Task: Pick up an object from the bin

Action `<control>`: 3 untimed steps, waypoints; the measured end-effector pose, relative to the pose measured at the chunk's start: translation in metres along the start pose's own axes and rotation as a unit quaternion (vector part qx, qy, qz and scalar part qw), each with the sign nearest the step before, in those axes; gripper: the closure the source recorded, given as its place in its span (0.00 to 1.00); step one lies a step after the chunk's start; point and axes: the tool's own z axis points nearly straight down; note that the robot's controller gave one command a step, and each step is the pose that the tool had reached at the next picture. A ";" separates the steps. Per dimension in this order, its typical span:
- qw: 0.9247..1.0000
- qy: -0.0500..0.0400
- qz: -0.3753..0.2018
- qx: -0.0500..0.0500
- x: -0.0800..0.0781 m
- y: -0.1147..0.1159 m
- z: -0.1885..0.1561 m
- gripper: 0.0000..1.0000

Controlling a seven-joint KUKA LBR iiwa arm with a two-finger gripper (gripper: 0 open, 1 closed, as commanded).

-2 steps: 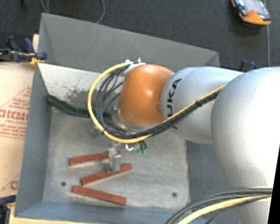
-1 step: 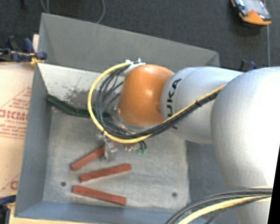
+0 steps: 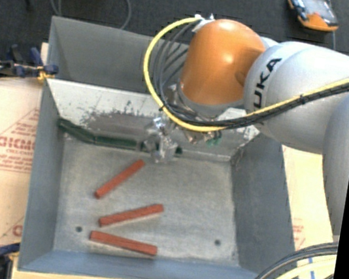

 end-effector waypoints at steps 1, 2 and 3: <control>0.999 0.001 -0.054 -0.001 -0.005 0.013 -0.067 1.00; 0.992 0.002 -0.129 -0.002 0.017 0.003 -0.118 1.00; 0.992 0.003 -0.128 -0.004 0.017 0.005 -0.115 0.00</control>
Offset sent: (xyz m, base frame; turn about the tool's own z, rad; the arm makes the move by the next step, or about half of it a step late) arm -0.0065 0.0140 0.0612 -0.1090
